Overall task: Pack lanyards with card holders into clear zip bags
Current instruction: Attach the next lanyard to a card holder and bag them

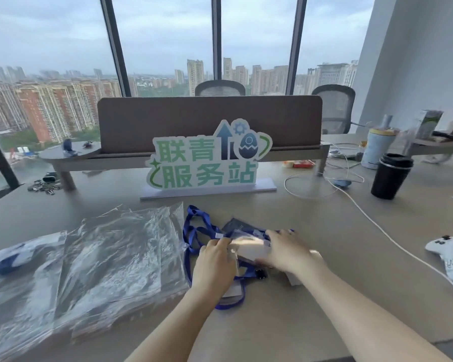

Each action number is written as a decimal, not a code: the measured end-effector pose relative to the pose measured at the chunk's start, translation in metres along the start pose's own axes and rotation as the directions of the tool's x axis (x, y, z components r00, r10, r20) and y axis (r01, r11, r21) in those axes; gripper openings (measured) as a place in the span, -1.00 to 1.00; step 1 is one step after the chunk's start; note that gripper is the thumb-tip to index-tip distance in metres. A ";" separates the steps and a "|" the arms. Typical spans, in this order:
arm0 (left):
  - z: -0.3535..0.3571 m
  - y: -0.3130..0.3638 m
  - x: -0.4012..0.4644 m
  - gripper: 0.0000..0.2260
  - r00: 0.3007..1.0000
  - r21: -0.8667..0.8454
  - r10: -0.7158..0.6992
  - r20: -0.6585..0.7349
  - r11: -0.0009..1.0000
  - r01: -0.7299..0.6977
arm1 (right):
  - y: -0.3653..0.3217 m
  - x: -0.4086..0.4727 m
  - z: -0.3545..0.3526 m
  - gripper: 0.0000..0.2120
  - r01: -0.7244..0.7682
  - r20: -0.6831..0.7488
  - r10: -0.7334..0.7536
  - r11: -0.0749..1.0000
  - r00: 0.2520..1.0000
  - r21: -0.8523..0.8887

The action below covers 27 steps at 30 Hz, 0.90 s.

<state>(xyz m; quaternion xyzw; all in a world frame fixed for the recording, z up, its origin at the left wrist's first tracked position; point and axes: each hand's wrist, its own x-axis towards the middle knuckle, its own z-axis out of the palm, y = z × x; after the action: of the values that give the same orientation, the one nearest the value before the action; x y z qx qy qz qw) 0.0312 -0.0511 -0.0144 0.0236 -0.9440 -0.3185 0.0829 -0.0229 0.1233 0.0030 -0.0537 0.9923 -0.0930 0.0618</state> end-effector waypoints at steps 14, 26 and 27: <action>-0.039 0.013 0.024 -0.43 0.998 -0.323 0.045 -0.043 0.945 -0.056 | 0.006 -0.034 -0.078 -0.91 0.305 -0.376 -0.105 0.795 0.921 0.524; -0.076 0.087 0.013 -0.77 0.948 -0.871 0.316 0.021 0.472 -0.138 | 0.005 -0.080 -0.160 -0.83 0.363 -0.414 0.133 0.298 0.900 0.883; -0.076 0.091 0.012 -0.76 0.949 -0.858 0.316 0.008 0.489 -0.156 | 0.003 -0.081 -0.162 -0.84 0.358 -0.397 0.161 0.226 0.904 0.906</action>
<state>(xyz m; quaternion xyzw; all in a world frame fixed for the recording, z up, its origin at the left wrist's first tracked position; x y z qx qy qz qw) 0.0335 -0.0254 0.1018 -0.1760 -0.6658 -0.7234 0.0485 0.0354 0.1652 0.1697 -0.0477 0.7003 -0.6995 -0.1342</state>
